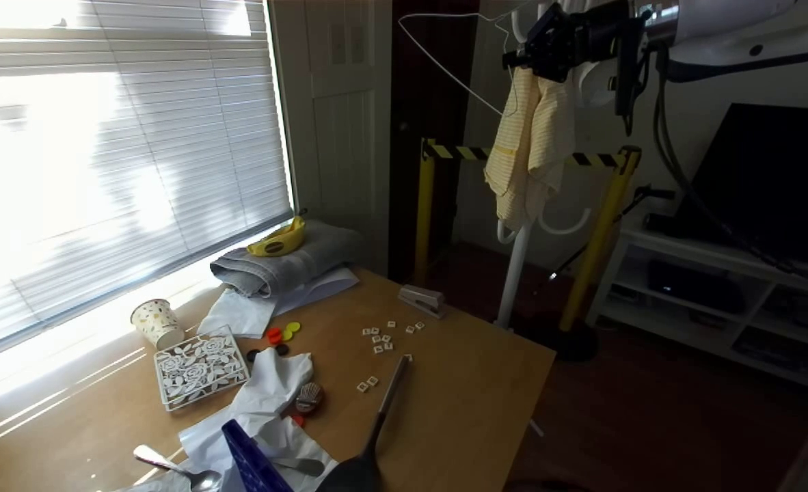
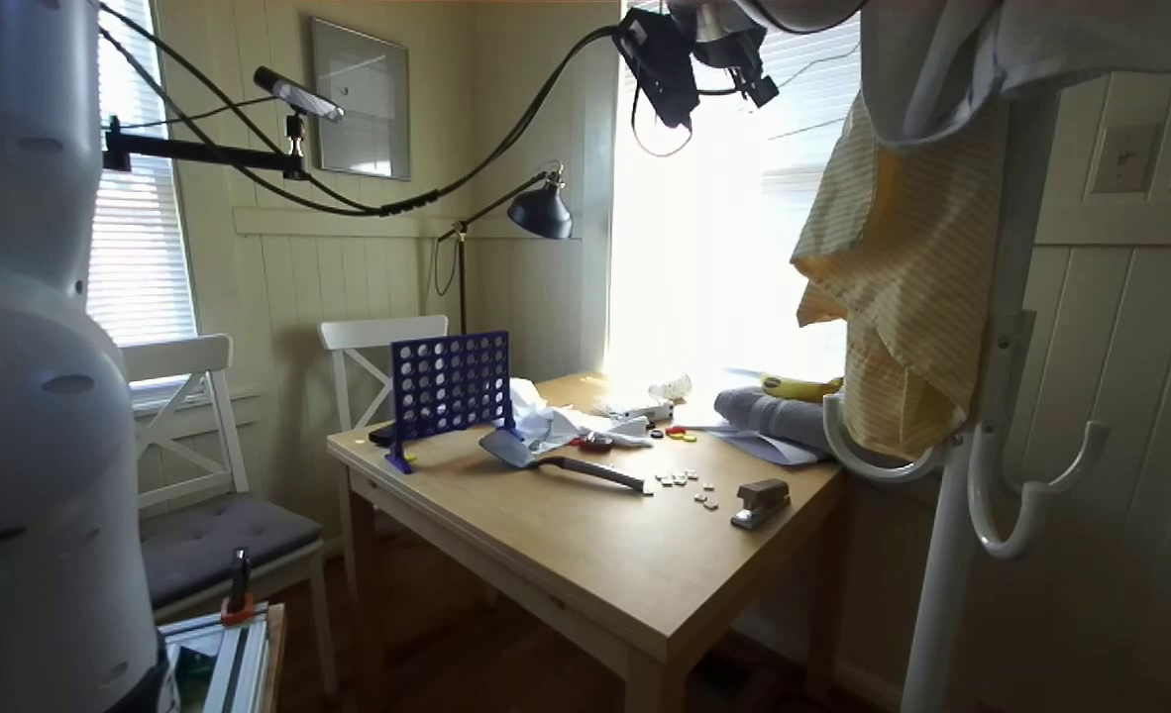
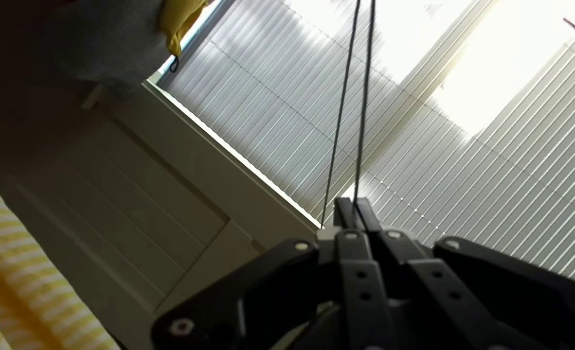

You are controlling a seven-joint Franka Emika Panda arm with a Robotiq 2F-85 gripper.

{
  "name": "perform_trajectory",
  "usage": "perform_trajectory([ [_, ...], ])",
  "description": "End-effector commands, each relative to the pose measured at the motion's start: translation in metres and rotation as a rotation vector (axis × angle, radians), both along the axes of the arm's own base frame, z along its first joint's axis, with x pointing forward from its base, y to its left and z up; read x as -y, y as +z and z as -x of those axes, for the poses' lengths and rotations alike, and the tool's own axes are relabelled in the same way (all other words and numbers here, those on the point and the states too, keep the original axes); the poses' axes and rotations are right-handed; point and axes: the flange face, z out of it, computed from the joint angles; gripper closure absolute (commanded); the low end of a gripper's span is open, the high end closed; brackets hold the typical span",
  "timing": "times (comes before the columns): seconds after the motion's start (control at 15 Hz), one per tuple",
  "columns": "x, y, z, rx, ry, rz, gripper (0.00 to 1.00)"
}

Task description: Take the hanger off the bottom right hook and hang it on the top left hook

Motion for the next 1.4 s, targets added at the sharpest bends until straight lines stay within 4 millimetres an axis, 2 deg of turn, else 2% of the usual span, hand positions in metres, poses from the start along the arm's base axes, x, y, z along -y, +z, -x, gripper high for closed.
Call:
perform_trajectory([
  [0.0, -0.003, -0.005, -0.012, -0.039, -0.026, -0.071, 0.99],
  [0.13, 0.002, -0.013, -0.011, -0.040, -0.039, -0.084, 0.99],
  [0.2, 0.002, -0.011, -0.011, -0.043, -0.039, -0.087, 0.99],
  [0.33, 0.003, -0.015, -0.009, -0.029, -0.065, -0.019, 0.99],
  [0.4, 0.002, -0.017, -0.009, -0.021, -0.062, 0.026, 0.73],
  [0.53, 0.003, -0.026, -0.005, -0.001, -0.071, 0.131, 0.66],
  [0.8, 0.000, -0.054, 0.006, 0.060, -0.096, 0.390, 0.38],
  [1.0, 0.004, -0.092, 0.014, 0.103, -0.085, 0.603, 0.17],
  [1.07, 0.009, -0.106, 0.015, 0.114, -0.078, 0.676, 0.09],
  [1.13, 0.022, -0.127, 0.006, 0.105, -0.070, 0.743, 0.03],
  [1.33, 0.027, -0.165, 0.010, 0.137, -0.061, 0.890, 0.00],
])
